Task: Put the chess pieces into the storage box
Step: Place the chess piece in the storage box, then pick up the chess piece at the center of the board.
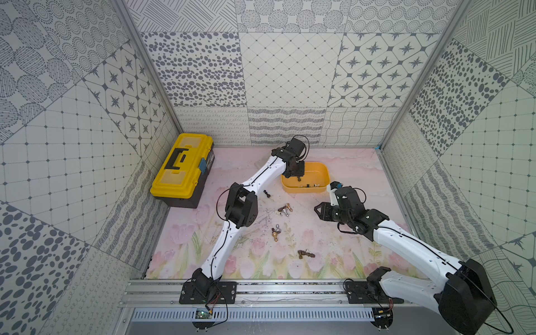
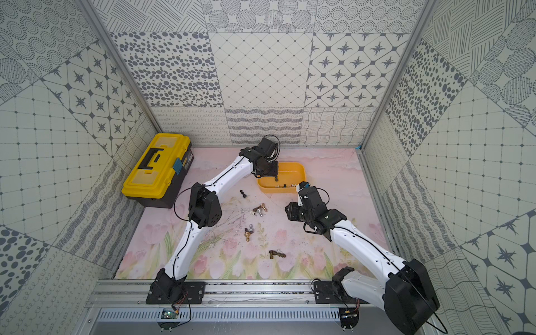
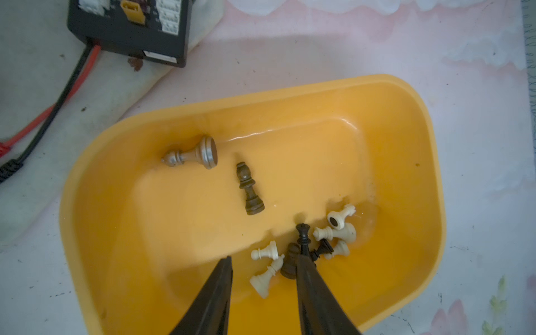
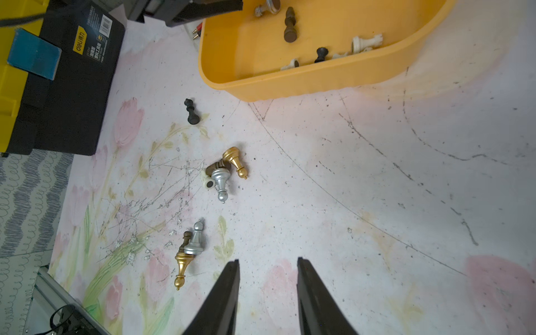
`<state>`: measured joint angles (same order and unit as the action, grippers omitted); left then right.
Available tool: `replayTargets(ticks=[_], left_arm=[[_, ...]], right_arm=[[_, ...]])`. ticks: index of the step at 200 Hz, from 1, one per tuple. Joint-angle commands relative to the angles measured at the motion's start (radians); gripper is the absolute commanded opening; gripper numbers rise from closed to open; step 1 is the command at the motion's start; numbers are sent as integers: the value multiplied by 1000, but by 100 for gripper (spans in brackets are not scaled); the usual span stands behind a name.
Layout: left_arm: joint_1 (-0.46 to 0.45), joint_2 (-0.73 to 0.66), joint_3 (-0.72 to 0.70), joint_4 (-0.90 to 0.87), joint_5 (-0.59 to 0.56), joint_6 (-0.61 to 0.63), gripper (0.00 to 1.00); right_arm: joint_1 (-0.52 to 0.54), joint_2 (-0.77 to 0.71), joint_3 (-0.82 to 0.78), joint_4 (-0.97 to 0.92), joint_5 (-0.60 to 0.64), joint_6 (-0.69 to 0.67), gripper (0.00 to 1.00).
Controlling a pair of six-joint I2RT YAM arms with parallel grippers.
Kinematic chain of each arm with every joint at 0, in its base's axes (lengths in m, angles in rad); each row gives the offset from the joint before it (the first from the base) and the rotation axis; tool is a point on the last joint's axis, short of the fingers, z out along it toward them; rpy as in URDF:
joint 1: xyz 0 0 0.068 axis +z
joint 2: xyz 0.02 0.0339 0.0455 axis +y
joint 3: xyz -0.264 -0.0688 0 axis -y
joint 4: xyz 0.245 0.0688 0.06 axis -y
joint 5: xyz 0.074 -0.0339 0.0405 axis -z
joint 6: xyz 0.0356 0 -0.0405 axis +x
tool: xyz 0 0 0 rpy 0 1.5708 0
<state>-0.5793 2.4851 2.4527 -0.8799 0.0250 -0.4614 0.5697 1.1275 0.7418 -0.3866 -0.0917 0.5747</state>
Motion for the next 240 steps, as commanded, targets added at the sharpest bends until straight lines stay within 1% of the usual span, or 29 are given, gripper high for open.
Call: replayTargets(ticks=[1, 13, 37, 63, 97, 113, 141, 167, 186, 214, 240], left_arm=[[-5, -152, -104, -22, 17, 19, 42], [-13, -240, -206, 5, 10, 18, 42], [-29, -426, -454, 70, 26, -1, 42], [-58, -602, -688, 95, 16, -27, 42], [-113, -794, -930, 83, -30, -60, 42], [-130, -882, -1037, 80, -51, -98, 42], [-143, -1026, -1226, 103, -50, -177, 41], [-149, -1128, -1367, 117, -47, -229, 41], [-154, -1174, -1434, 126, -36, -258, 41], [-159, -1207, -1507, 149, -20, -280, 41], [-161, -1211, -1546, 151, 2, -291, 41]], right_arm=[[42, -6, 60, -74, -15, -51, 39], [68, -15, 67, -108, -16, -53, 40], [131, -29, 70, -147, -7, -46, 40], [186, -41, 61, -158, -10, -24, 40], [232, -37, 67, -169, 0, -21, 40], [242, -29, 76, -172, -10, -18, 40], [251, 0, 91, -187, -33, -16, 39], [281, 25, 68, -180, -23, -17, 39], [297, 52, 52, -164, -30, -10, 39], [340, 105, 40, -157, -26, -41, 39], [377, 137, 12, -176, 10, -56, 45]])
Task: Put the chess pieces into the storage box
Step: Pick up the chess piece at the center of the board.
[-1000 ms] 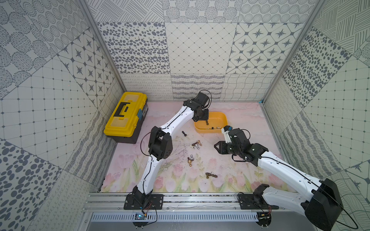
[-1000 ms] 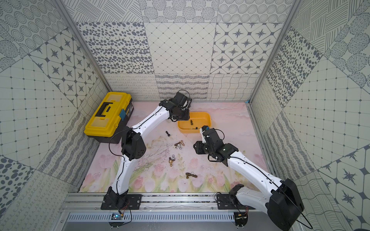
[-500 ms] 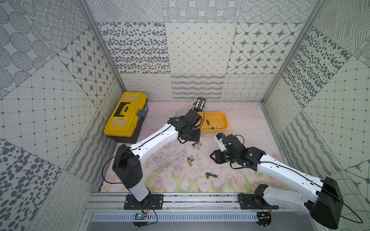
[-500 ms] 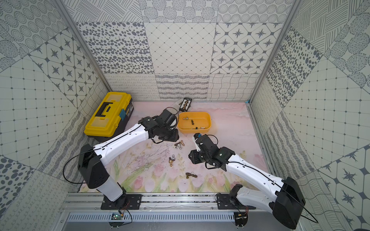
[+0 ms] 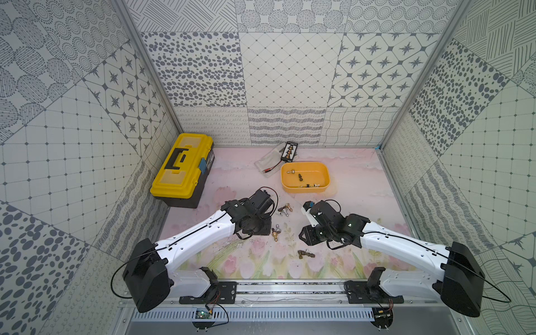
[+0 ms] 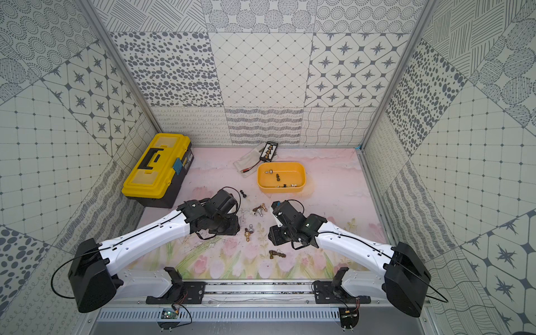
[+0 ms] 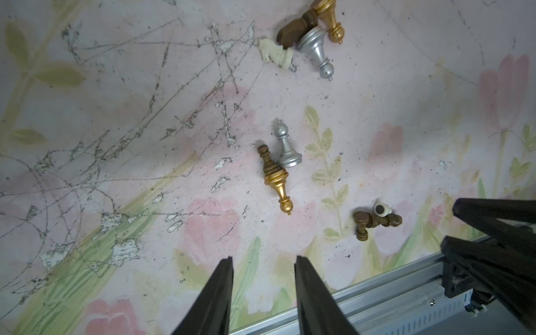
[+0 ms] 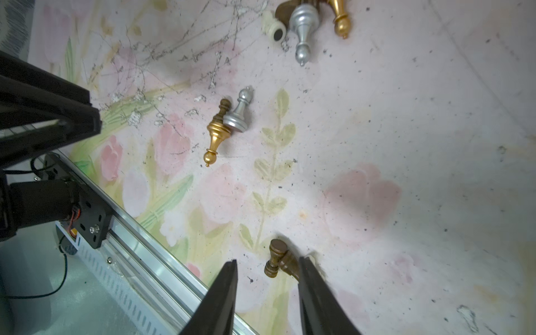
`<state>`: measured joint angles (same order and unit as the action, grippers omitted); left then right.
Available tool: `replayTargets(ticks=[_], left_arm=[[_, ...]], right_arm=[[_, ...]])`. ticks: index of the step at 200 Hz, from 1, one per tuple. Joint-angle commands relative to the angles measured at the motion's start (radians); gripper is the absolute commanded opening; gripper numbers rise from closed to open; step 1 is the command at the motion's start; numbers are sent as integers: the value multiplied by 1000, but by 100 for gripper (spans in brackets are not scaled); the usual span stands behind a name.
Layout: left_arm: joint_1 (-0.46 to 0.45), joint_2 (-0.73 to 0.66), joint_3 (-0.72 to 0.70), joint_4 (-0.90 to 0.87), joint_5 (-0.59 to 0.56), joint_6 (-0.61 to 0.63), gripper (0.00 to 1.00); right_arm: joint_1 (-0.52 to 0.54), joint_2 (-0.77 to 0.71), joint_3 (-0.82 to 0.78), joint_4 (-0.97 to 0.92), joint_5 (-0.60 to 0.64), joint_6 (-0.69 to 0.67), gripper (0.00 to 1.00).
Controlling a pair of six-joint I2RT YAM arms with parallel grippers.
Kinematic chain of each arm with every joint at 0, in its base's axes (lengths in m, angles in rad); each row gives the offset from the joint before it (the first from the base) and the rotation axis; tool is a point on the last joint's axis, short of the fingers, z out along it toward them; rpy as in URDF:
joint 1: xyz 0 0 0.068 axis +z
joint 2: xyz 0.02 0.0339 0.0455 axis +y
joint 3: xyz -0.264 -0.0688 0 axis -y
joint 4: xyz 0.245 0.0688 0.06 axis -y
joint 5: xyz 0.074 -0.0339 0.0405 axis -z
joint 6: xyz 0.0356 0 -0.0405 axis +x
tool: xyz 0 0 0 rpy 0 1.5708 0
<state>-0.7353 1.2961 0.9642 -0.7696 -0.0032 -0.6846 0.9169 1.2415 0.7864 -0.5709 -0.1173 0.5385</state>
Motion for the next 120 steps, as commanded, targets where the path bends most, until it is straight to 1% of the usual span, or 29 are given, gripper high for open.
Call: replayTargets(ticks=[1, 21, 39, 62, 96, 120], left_arm=[[-5, -22, -59, 41, 31, -68, 41], [-6, -21, -85, 52, 29, -77, 41], [-6, -14, -104, 82, 30, -96, 41], [-7, -8, -132, 179, 49, -133, 41], [-9, 25, -170, 352, 74, -173, 42], [-12, 82, -168, 410, 84, -173, 42]], right_arm=[[30, 24, -34, 8, 37, -18, 45], [40, 45, -59, 37, 64, 3, 45], [42, 77, -47, 88, 71, 14, 44], [35, 147, 9, 156, 30, 32, 43], [22, 241, 34, 312, -47, 139, 40], [14, 285, 56, 371, -38, 199, 37]])
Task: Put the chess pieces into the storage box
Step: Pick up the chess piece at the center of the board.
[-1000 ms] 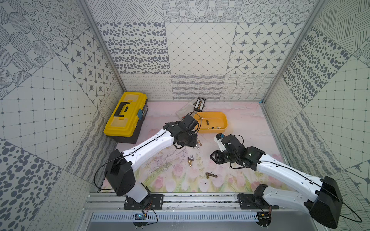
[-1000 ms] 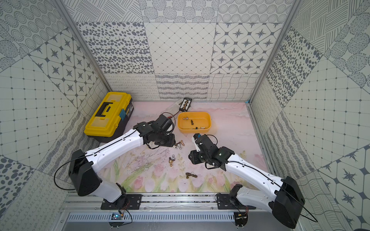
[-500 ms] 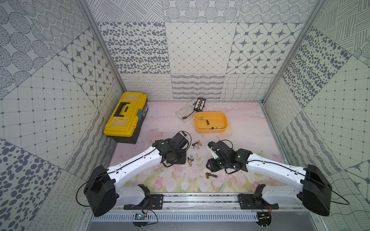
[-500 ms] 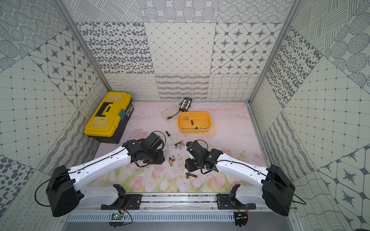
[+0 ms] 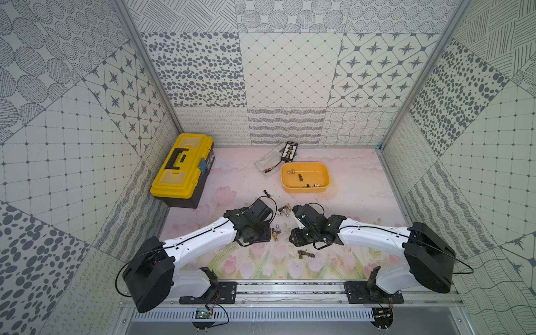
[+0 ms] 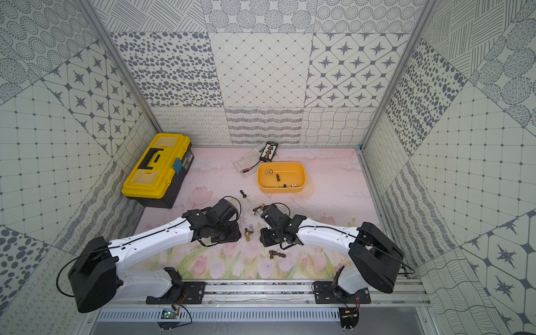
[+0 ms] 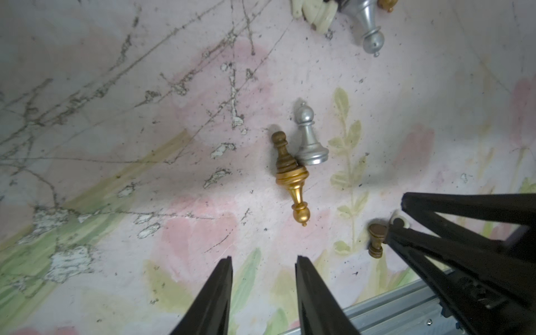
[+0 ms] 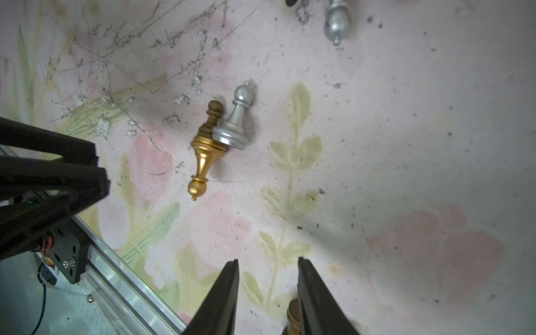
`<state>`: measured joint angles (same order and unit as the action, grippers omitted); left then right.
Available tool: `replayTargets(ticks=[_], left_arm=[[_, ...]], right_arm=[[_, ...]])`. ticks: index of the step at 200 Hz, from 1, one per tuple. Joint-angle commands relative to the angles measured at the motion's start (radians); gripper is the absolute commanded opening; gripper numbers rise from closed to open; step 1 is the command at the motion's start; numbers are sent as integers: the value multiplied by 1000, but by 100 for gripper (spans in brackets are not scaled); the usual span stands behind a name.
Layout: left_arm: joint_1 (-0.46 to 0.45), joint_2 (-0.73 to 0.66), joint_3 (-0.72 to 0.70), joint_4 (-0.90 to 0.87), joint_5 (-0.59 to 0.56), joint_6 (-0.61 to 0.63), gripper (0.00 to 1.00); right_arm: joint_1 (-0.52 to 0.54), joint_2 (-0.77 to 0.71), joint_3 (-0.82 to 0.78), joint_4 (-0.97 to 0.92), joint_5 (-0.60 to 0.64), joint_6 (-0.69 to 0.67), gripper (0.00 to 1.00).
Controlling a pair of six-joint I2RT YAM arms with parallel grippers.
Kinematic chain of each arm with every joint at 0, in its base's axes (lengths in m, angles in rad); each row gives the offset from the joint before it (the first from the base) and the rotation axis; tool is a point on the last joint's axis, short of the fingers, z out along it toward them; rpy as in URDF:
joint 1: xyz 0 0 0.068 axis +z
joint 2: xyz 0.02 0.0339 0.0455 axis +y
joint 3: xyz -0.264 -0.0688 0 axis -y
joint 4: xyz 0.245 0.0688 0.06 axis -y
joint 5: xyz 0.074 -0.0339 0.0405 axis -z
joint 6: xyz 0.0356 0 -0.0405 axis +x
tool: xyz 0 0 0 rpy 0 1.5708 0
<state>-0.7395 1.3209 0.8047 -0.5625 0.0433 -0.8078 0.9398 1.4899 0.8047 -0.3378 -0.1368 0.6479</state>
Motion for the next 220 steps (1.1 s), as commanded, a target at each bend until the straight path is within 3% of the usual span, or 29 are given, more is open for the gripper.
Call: replayTargets(ticks=[1, 94, 151, 220], left_arm=[[-8, 59, -8, 206, 39, -50, 42], [-34, 185, -44, 276, 19, -72, 42], [-34, 237, -58, 257, -4, -63, 39], [-34, 252, -68, 261, -13, -59, 27]], right_arm=[[-8, 39, 40, 140, -18, 90, 37], [-41, 202, 117, 222, -66, 154, 37], [-35, 298, 194, 133, -39, 89, 38], [-6, 355, 258, -54, 60, 26, 35]])
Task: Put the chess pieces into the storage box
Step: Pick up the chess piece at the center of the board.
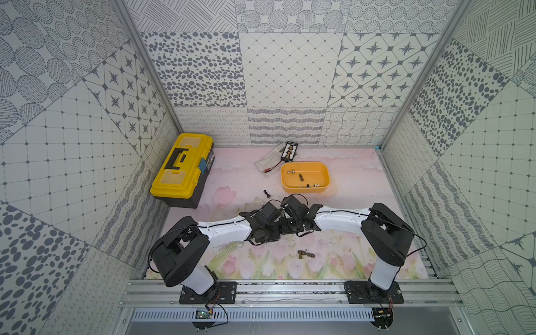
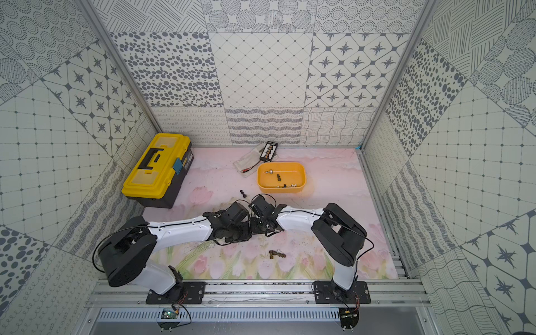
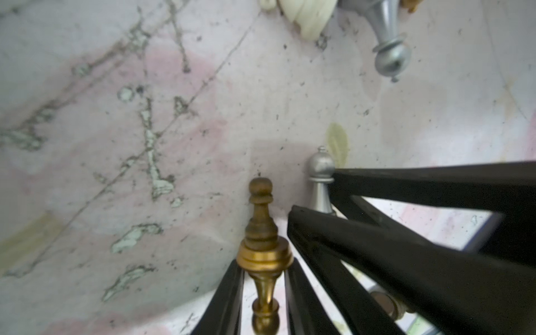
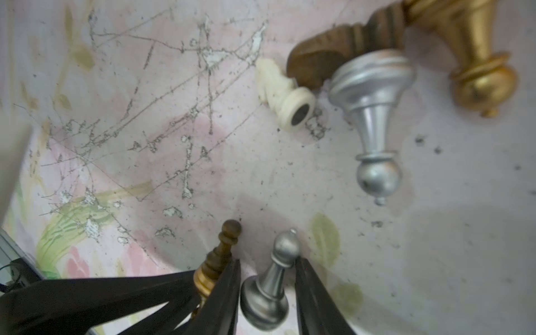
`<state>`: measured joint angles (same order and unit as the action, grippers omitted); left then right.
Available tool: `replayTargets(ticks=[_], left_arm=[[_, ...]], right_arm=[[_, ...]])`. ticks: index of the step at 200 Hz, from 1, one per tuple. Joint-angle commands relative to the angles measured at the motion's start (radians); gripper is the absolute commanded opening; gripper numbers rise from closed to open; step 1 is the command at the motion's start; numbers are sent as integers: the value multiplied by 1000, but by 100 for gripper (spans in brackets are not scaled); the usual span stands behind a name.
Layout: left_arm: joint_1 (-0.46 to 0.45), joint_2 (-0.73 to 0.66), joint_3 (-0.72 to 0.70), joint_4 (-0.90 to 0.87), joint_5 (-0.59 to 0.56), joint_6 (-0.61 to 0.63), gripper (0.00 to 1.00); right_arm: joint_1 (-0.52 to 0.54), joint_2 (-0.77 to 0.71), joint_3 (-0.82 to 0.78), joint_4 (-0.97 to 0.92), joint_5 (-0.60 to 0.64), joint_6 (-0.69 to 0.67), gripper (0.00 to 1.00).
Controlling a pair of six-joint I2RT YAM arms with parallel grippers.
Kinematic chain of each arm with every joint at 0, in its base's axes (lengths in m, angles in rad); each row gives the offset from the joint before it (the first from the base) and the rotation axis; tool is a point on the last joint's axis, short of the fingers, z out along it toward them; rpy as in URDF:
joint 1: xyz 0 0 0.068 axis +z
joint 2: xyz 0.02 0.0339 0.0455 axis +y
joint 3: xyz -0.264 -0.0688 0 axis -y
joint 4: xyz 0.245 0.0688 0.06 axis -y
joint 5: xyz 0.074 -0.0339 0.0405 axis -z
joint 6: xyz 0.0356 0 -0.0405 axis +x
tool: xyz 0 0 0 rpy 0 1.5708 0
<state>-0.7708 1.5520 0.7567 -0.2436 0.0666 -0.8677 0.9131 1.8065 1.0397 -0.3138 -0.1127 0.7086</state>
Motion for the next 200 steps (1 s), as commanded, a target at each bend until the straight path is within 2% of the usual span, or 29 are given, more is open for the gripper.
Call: replayTargets(ticks=[1, 52, 114, 152, 200], left_arm=[[-3, 20, -20, -58, -36, 1, 27], [-2, 9, -23, -73, -33, -3, 28], [-3, -36, -5, -119, -45, 5, 44], [-3, -54, 19, -156, -44, 11, 47], [-4, -107, 71, -198, -45, 34, 47]], right_arm=[[21, 38, 23, -79, 37, -35, 35], [21, -2, 7, -110, 85, -42, 21], [-28, -209, 0, -81, 33, -27, 16], [-150, -284, 58, -148, 29, -103, 16], [-369, -169, 240, -204, 61, -287, 17]])
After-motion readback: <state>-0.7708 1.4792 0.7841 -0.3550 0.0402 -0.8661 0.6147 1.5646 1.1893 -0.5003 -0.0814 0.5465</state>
